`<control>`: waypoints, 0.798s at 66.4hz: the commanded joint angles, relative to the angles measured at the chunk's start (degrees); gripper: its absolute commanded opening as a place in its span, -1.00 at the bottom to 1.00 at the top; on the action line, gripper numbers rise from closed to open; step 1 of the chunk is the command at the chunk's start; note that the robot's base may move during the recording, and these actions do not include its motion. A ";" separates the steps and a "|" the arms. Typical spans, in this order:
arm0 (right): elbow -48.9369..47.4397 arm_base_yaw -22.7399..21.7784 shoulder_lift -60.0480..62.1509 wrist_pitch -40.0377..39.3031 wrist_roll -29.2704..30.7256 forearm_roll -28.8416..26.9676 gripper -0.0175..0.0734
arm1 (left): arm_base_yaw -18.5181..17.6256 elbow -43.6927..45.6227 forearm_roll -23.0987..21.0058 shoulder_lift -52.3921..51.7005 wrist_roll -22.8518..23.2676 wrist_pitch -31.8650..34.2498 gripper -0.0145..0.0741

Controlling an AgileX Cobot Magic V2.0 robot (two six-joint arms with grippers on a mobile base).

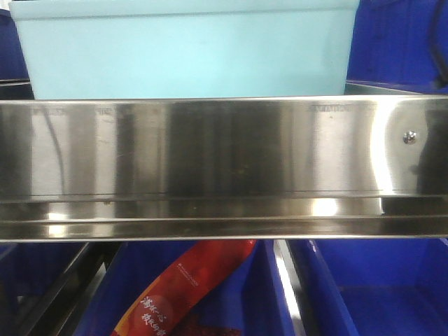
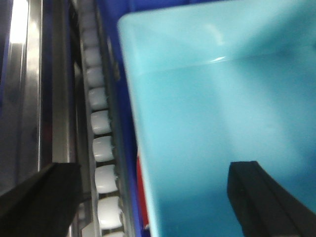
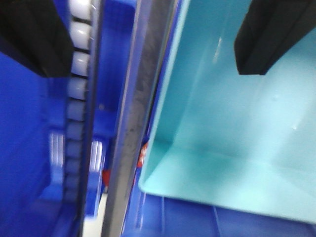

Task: Fetch blue bin and place on conveyor start
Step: 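Grip the light-blue bin's side walls with both grippers and lift it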

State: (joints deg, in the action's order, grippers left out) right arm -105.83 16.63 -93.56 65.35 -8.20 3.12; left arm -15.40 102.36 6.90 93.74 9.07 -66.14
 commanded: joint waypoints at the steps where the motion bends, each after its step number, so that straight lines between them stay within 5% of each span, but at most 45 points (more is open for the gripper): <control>1: -1.29 -0.24 -4.13 0.76 -0.33 0.14 0.64 | 0.55 1.46 -1.41 3.94 0.59 -0.98 0.44; 15: -1.29 -0.24 -12.06 0.63 -0.33 -2.10 0.62 | 0.55 1.46 -1.77 11.16 0.59 -1.57 0.44; 23: -1.29 -0.24 -14.42 0.95 -0.33 -2.24 0.36 | 0.89 1.46 -2.82 12.39 0.59 -1.78 0.33; 41: -1.32 -0.24 -14.68 1.43 -0.33 -2.13 -0.99 | 0.95 1.46 -2.83 12.39 0.59 -1.27 -0.92; 53: -1.32 -0.24 -14.68 1.43 -0.33 -2.04 -0.95 | 0.95 1.46 -2.73 12.27 0.59 -0.33 -0.92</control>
State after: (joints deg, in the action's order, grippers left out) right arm -106.75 16.28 -108.96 67.06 -9.45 0.77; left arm -14.38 103.48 4.42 106.47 10.06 -67.92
